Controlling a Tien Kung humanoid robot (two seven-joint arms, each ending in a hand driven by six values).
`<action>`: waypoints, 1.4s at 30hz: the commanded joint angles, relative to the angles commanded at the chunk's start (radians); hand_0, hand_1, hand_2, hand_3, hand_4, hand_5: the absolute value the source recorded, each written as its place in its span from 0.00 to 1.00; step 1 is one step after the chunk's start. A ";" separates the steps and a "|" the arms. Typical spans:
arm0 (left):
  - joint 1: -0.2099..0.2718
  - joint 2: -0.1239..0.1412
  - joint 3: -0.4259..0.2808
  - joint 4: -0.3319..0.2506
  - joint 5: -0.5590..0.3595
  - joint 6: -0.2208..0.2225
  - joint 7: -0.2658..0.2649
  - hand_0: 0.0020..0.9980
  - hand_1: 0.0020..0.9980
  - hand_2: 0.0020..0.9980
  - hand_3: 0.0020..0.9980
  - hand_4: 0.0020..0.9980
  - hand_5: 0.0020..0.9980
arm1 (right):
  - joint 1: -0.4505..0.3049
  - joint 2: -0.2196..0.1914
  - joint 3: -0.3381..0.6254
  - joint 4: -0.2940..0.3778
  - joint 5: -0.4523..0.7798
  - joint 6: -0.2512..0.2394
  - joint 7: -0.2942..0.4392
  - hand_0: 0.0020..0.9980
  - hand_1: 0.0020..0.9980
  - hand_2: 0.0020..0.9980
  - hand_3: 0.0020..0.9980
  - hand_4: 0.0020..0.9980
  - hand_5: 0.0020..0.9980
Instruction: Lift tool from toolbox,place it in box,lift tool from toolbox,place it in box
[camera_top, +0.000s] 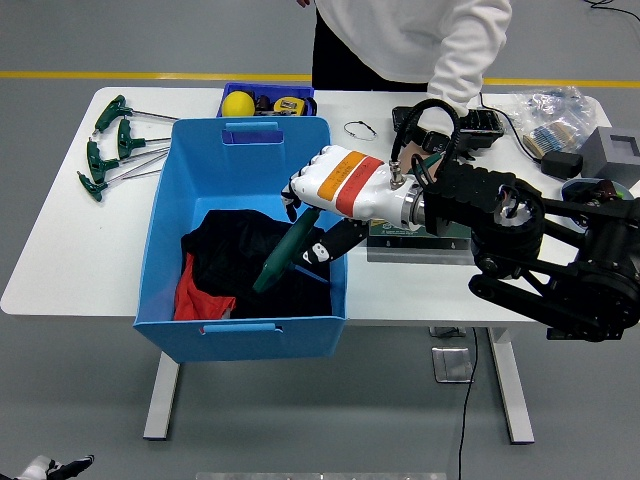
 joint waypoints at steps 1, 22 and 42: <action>0.002 0.000 -0.002 0.000 0.001 0.001 0.000 0.57 0.50 0.65 0.68 0.74 0.71 | 0.002 0.005 0.000 0.000 0.000 0.001 0.000 0.57 0.59 0.68 0.53 0.92 0.62; -0.008 0.001 0.011 0.000 -0.011 0.002 -0.001 0.57 0.50 0.65 0.68 0.74 0.71 | -0.016 -0.013 0.114 -0.045 -0.027 -0.011 0.012 0.61 0.62 0.70 0.54 0.93 0.62; -0.005 -0.003 -0.001 0.000 0.004 -0.002 0.004 0.56 0.49 0.65 0.68 0.74 0.71 | -0.096 -0.193 0.174 -0.173 0.061 -0.113 0.081 0.72 0.67 0.74 0.60 0.95 0.63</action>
